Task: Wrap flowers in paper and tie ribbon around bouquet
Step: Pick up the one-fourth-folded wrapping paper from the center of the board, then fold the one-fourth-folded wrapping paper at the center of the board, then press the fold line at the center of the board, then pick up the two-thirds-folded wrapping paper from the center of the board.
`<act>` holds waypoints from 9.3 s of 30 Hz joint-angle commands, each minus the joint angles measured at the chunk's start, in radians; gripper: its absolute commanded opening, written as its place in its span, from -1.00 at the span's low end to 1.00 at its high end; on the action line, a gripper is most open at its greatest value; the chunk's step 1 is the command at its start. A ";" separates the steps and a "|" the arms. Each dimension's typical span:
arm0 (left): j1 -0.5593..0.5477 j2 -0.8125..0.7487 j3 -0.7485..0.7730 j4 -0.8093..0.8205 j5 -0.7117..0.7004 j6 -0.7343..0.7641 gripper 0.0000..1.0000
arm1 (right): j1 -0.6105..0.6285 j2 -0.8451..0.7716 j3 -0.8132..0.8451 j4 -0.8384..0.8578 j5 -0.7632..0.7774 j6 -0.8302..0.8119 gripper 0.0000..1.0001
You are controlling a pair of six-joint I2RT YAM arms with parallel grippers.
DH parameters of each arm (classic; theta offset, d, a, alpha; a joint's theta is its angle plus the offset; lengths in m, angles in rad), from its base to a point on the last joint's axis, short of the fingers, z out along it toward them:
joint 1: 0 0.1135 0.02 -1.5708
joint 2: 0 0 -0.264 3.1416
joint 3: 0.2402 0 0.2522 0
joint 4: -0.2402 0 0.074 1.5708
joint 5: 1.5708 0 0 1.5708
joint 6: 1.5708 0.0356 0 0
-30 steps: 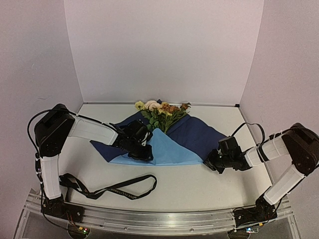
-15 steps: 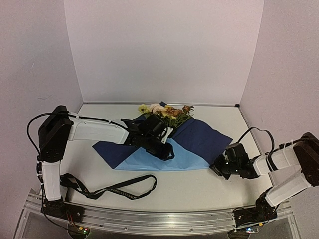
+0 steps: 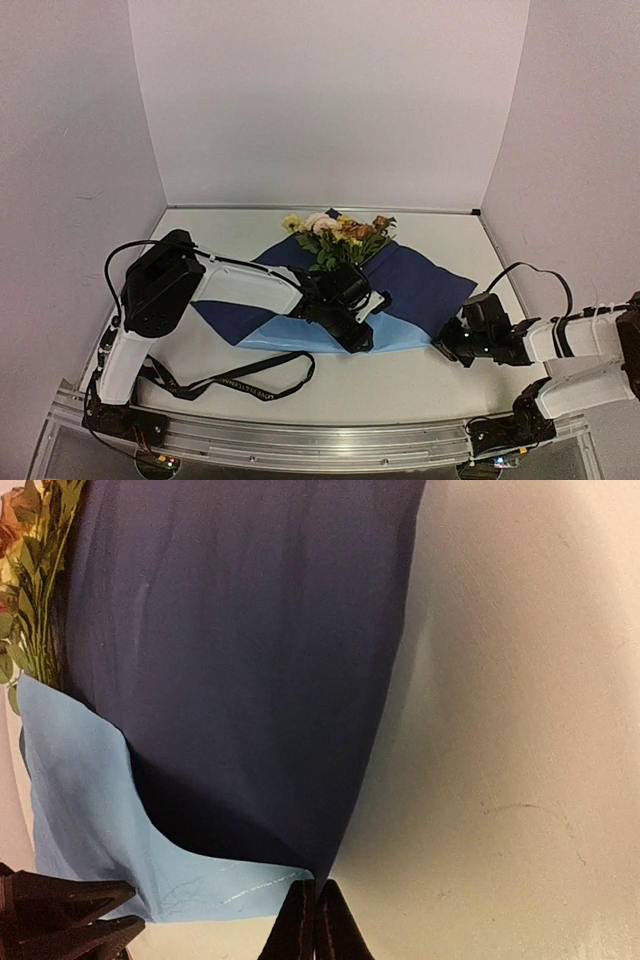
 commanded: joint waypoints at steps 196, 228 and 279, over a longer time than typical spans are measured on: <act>0.489 -0.266 -0.374 0.343 0.465 -0.385 -1.00 | 0.223 0.595 0.806 -0.374 -0.585 -0.347 -0.61; 0.489 -0.558 -0.552 0.222 0.238 -0.507 -0.01 | 0.250 0.578 0.682 -0.287 -0.471 -0.339 -0.71; 0.399 -0.571 -0.836 0.132 0.016 -0.554 -0.65 | 0.338 0.975 1.160 -0.543 -0.503 -0.379 -0.74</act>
